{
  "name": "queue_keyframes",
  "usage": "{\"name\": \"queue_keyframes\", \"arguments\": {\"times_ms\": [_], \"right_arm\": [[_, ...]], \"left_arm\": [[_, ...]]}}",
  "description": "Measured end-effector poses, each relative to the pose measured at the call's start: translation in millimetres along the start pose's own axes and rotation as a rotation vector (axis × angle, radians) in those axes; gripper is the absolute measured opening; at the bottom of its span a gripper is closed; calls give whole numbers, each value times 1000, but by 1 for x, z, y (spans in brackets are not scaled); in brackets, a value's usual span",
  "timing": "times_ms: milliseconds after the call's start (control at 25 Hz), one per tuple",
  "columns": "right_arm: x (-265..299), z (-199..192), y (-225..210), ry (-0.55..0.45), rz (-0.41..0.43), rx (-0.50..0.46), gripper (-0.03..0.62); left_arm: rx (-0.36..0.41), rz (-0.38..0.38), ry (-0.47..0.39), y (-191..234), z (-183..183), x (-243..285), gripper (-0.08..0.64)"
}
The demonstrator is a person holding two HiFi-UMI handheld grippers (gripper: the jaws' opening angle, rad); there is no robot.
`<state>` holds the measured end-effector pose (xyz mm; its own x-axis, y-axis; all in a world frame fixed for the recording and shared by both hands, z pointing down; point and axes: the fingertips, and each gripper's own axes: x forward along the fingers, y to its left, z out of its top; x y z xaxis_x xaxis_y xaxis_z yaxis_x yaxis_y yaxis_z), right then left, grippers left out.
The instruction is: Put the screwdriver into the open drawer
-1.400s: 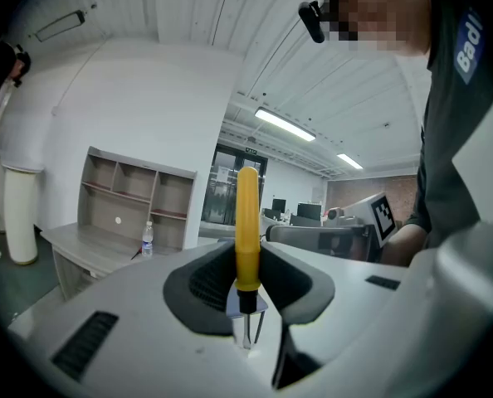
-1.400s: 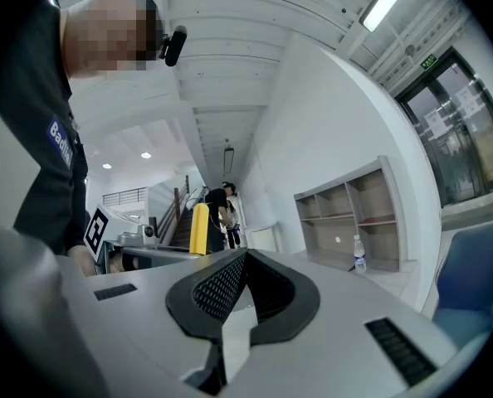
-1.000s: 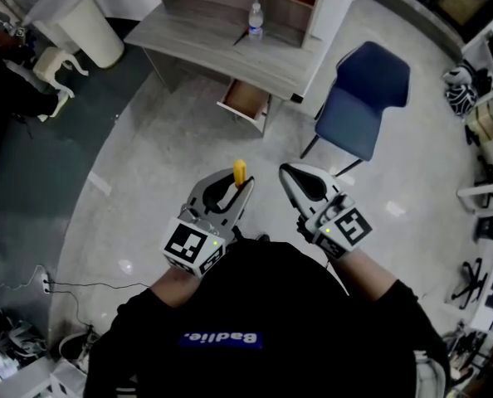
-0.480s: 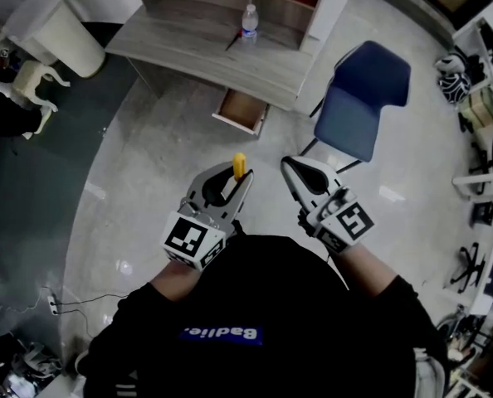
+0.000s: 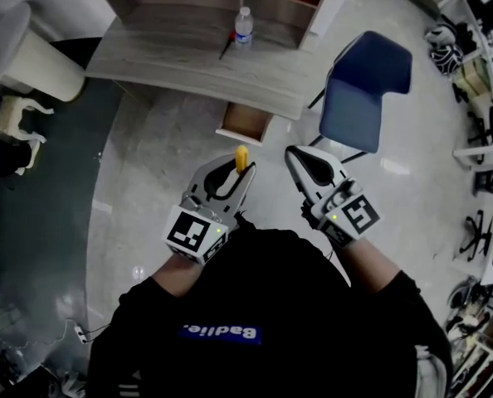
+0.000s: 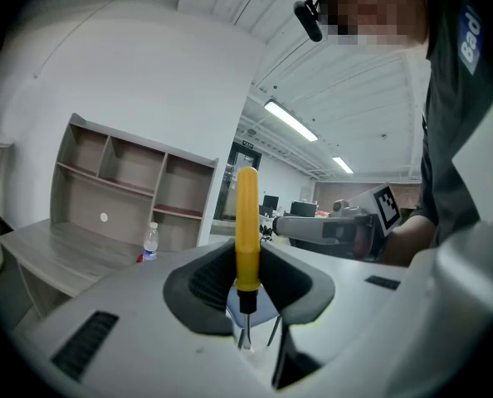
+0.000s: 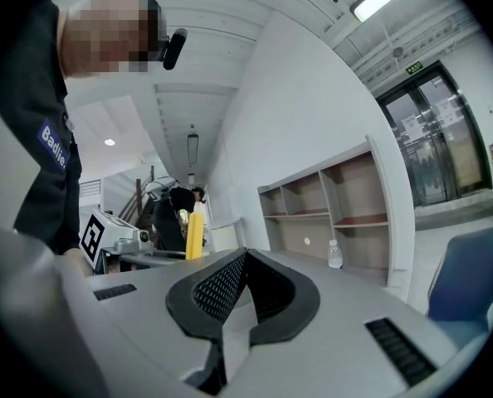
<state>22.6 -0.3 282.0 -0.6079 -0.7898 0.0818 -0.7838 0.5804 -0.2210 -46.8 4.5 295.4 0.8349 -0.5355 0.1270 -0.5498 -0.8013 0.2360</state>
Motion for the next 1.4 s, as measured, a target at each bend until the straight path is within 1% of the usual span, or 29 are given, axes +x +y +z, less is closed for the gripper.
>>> {"name": "queue_keyframes", "arguments": {"times_ms": [160,280,440,640,800,1120,1280,1400], "right_arm": [[21,2,-11,4,-29,2,28],[26,3,-20,8,-27,5,28],[26,3,-30,13,4,23,28],[31,-1,-54,35,54,42,28],[32,-5,-73,55,77,59,28],[43,-21,-100,88,95,85,28],[50,-29,-105,97,107,92,28],[50,-31,-104,103,115,94,28]], "left_arm": [[-14,-12,-1,26,2,11,84],[-29,-7,8,32,0,22,84],[-61,34,15,35,-7,34,84],[-90,92,23,44,-15,61,84],[-110,133,26,49,-23,76,84],[-139,187,46,73,-51,98,84],[-174,219,69,87,-74,104,84],[-185,246,79,94,-92,106,84]]}}
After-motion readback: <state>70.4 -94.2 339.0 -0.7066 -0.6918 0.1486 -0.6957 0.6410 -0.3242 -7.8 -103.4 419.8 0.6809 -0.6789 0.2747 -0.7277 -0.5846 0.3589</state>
